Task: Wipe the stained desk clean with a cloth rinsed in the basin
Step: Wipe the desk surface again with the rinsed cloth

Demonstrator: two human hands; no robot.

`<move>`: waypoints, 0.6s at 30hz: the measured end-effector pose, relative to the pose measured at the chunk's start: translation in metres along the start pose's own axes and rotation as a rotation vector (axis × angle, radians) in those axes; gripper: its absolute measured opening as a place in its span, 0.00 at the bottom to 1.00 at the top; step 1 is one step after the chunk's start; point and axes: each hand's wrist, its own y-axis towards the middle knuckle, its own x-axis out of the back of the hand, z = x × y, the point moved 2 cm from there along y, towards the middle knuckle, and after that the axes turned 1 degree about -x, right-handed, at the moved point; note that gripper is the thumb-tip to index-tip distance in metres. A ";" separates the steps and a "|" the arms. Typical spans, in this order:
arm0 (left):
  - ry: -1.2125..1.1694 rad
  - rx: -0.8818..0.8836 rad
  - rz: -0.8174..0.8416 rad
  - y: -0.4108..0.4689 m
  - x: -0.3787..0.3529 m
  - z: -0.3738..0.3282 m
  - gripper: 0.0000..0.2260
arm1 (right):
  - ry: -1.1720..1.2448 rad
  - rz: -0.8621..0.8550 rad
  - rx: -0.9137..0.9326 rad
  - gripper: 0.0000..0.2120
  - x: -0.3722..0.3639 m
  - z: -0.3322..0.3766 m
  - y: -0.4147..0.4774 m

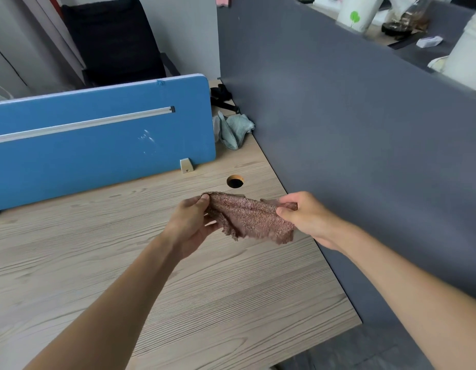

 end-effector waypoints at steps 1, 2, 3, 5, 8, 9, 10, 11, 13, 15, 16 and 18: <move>0.030 -0.018 -0.019 0.001 0.001 -0.001 0.12 | 0.005 0.045 0.008 0.17 0.001 -0.001 0.000; 0.073 -0.047 -0.041 0.002 0.002 -0.002 0.12 | 0.015 0.107 0.015 0.14 0.002 -0.001 -0.002; 0.106 -0.086 -0.062 0.003 0.003 -0.002 0.11 | 0.007 0.159 0.021 0.11 0.003 -0.002 -0.004; 0.093 -0.158 -0.086 0.002 0.001 0.000 0.12 | -0.154 0.158 0.071 0.06 0.006 -0.006 -0.004; -0.044 -0.194 -0.119 -0.002 -0.006 0.008 0.14 | -0.377 -0.007 0.186 0.15 0.010 -0.009 -0.002; -0.076 -0.191 -0.155 -0.003 -0.008 0.011 0.15 | -0.358 -0.052 0.230 0.16 0.011 -0.008 -0.002; -0.073 -0.191 -0.176 -0.004 -0.010 0.014 0.16 | -0.316 -0.078 0.266 0.16 0.012 -0.007 -0.004; -0.039 -0.195 -0.174 -0.004 -0.011 0.017 0.16 | -0.262 -0.097 0.283 0.16 0.012 -0.006 -0.005; 0.061 -0.201 -0.113 -0.004 -0.014 0.022 0.12 | -0.168 -0.158 0.294 0.15 0.014 -0.010 -0.006; 0.203 -0.199 -0.054 -0.005 -0.018 0.026 0.06 | -0.069 -0.254 0.283 0.13 0.015 -0.020 -0.002; 0.263 -0.187 -0.046 -0.004 -0.020 0.028 0.04 | -0.038 -0.292 0.269 0.11 0.016 -0.026 0.001; 0.353 -0.146 -0.072 0.000 -0.023 0.031 0.07 | -0.020 -0.341 0.221 0.09 0.015 -0.043 0.004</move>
